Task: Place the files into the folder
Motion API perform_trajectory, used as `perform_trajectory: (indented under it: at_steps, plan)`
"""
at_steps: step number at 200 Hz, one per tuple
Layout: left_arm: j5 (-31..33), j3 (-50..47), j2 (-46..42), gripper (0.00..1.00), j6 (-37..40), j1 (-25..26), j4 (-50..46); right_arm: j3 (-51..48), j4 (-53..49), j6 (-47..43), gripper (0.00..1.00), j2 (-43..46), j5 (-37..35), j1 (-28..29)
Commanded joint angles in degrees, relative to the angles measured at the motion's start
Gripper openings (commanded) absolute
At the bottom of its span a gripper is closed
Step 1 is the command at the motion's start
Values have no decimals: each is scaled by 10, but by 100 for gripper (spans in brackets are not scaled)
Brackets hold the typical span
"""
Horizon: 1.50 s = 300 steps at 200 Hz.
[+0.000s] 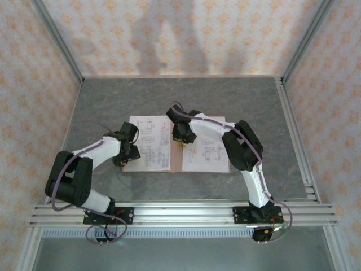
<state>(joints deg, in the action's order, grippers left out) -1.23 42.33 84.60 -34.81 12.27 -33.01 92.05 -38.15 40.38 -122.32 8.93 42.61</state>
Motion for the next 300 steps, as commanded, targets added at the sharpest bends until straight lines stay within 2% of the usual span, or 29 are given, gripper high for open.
perform_trajectory:
  at_steps: [1, 68, 115, 146, 247, 300]
  plan:
    - [-38, -11, 9, 74, -13, 4, 26, -11, -32, -3, 24, -31, -6, -1]
    - [-62, -48, -8, 76, -35, 4, 69, -13, -30, -2, 24, -30, -7, -1]
    - [-157, -89, -106, 76, -63, 4, 134, -19, -25, -1, 24, -32, -1, -1]
    - [-202, -83, -131, 77, -71, 6, 152, -20, -22, 0, 24, -33, 0, -1]
    - [-209, -41, -191, 77, -76, 7, 118, -24, -20, -1, 24, -36, 7, -2]
    - [-244, -41, -191, 76, -101, 24, 155, -27, -18, -5, 24, -33, 10, -7]
